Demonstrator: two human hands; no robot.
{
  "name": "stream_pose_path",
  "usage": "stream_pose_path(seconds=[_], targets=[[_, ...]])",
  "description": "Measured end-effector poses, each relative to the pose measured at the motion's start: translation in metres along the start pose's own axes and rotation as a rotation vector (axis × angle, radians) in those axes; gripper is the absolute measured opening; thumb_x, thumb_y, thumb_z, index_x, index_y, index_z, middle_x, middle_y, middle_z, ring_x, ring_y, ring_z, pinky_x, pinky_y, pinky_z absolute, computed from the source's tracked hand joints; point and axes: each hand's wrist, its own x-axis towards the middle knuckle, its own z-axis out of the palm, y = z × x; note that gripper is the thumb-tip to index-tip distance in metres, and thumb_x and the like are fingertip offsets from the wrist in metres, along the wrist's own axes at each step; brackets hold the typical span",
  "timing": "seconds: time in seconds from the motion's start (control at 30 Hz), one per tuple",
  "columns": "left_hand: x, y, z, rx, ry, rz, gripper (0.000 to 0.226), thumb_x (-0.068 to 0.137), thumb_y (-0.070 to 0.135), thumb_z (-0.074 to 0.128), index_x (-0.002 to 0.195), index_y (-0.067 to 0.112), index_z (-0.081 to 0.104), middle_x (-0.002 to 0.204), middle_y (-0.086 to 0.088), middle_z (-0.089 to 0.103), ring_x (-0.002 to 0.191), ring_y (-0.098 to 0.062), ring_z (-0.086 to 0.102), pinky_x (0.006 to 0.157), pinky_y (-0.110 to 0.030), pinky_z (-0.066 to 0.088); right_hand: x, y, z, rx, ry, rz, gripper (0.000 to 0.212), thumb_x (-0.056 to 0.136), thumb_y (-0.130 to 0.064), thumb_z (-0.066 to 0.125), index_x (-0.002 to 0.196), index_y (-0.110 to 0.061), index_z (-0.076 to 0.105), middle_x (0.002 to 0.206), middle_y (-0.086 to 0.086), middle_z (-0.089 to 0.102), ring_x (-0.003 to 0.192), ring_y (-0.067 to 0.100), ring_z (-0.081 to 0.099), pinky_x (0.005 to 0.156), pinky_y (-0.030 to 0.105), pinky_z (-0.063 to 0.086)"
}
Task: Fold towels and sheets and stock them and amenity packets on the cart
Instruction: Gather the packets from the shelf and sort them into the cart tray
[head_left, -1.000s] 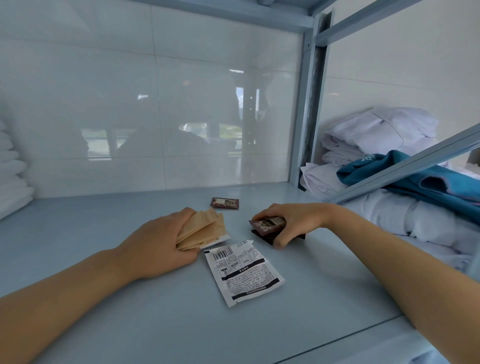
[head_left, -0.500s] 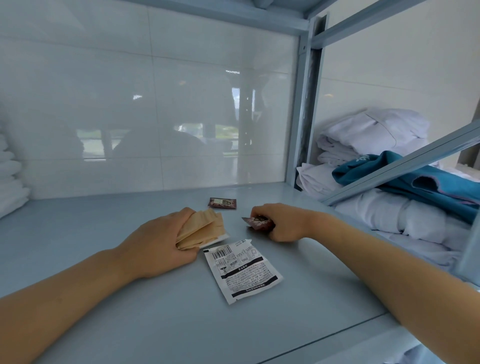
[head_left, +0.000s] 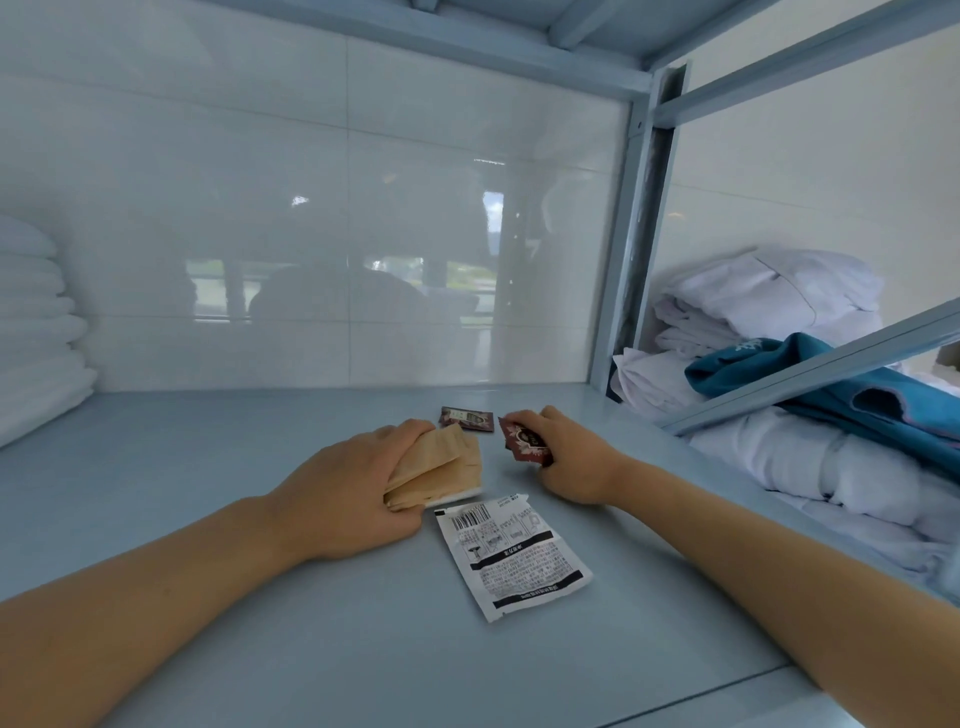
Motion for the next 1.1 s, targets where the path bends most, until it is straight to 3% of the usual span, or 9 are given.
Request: stream_pose_path(seconds=[0.1, 0.23, 0.37, 0.47, 0.57, 0.7, 0.8, 0.97, 1.1], targets=[[0.004, 0.003, -0.006, 0.087, -0.013, 0.020, 0.066, 0.073, 0.047, 0.056, 0.135, 0.052, 0.032, 0.104, 0.019, 0.054, 0.086, -0.006, 0.056, 0.068, -0.026, 0.044, -0.002, -0.012, -0.002, -0.032, -0.006, -0.086, 0.078, 0.082, -0.010, 0.063, 0.150, -0.037, 0.037, 0.119, -0.001, 0.053, 0.104, 0.022, 0.060, 0.092, 0.037, 0.049], [0.005, 0.005, -0.007, 0.178, -0.048, 0.039, 0.070, 0.073, 0.055, 0.054, 0.139, 0.051, 0.028, 0.104, 0.018, 0.051, 0.085, -0.007, 0.051, 0.063, -0.020, 0.034, -0.004, -0.033, -0.002, -0.125, 0.039, -0.243, 0.077, 0.077, -0.026, 0.065, 0.149, -0.033, 0.042, 0.112, -0.008, 0.051, 0.097, 0.019, 0.060, 0.083, 0.033, 0.050], [0.009, 0.013, -0.006, 0.260, -0.030, 0.110, 0.076, 0.076, 0.067, 0.050, 0.146, 0.049, 0.027, 0.103, 0.014, 0.052, 0.087, -0.009, 0.051, 0.070, -0.030, 0.044, -0.004, -0.044, 0.001, -0.149, 0.049, -0.315, 0.073, 0.084, -0.022, 0.072, 0.150, -0.031, 0.044, 0.122, -0.003, 0.054, 0.105, 0.020, 0.061, 0.088, 0.037, 0.053], [0.011, 0.016, -0.007, 0.285, -0.029, 0.138, 0.076, 0.079, 0.063, 0.054, 0.149, 0.047, 0.028, 0.103, 0.014, 0.051, 0.094, -0.011, 0.054, 0.077, -0.034, 0.049, -0.005, -0.045, 0.001, -0.124, 0.034, -0.338, 0.072, 0.082, -0.023, 0.074, 0.149, -0.030, 0.047, 0.127, -0.002, 0.056, 0.111, 0.020, 0.061, 0.094, 0.038, 0.052], [0.009, 0.016, -0.006, 0.247, -0.030, 0.149, 0.079, 0.081, 0.061, 0.060, 0.151, 0.045, 0.028, 0.108, 0.013, 0.051, 0.098, -0.010, 0.053, 0.080, -0.033, 0.048, -0.005, -0.045, 0.003, -0.077, -0.018, -0.392, 0.055, 0.083, -0.016, 0.075, 0.134, -0.024, 0.060, 0.129, -0.003, 0.063, 0.118, 0.016, 0.060, 0.101, 0.037, 0.050], [0.008, 0.017, -0.002, 0.193, -0.028, 0.139, 0.076, 0.081, 0.064, 0.060, 0.147, 0.046, 0.028, 0.112, 0.015, 0.052, 0.099, -0.008, 0.053, 0.081, -0.033, 0.048, -0.005, -0.042, 0.007, -0.044, -0.005, -0.386, 0.030, 0.080, -0.015, 0.074, 0.108, -0.021, 0.067, 0.107, -0.007, 0.070, 0.097, 0.014, 0.065, 0.089, 0.039, 0.054], [0.006, 0.015, 0.001, 0.149, -0.017, 0.081, 0.068, 0.080, 0.062, 0.061, 0.140, 0.048, 0.031, 0.109, 0.017, 0.052, 0.093, -0.008, 0.053, 0.075, -0.032, 0.048, -0.006, -0.032, 0.005, 0.083, -0.009, -0.272, 0.044, 0.077, -0.012, 0.071, 0.118, -0.027, 0.063, 0.102, -0.008, 0.072, 0.092, 0.012, 0.067, 0.084, 0.034, 0.055], [0.003, 0.009, 0.004, 0.126, -0.016, 0.003, 0.067, 0.072, 0.053, 0.052, 0.135, 0.046, 0.032, 0.106, 0.018, 0.051, 0.087, -0.009, 0.054, 0.070, -0.029, 0.043, -0.002, -0.007, -0.003, 0.430, 0.162, -0.075, 0.069, 0.083, -0.002, 0.058, 0.138, -0.041, 0.045, 0.090, 0.008, 0.065, 0.074, 0.022, 0.060, 0.074, 0.043, 0.051], [0.004, 0.009, 0.004, 0.081, -0.027, -0.016, 0.061, 0.071, 0.048, 0.056, 0.129, 0.045, 0.037, 0.105, 0.017, 0.054, 0.087, -0.010, 0.056, 0.070, -0.032, 0.045, 0.001, -0.004, 0.002, 0.491, 0.178, -0.054, 0.084, 0.084, -0.001, 0.055, 0.146, -0.056, 0.037, 0.109, 0.008, 0.060, 0.086, 0.011, 0.059, 0.085, 0.034, 0.049]])
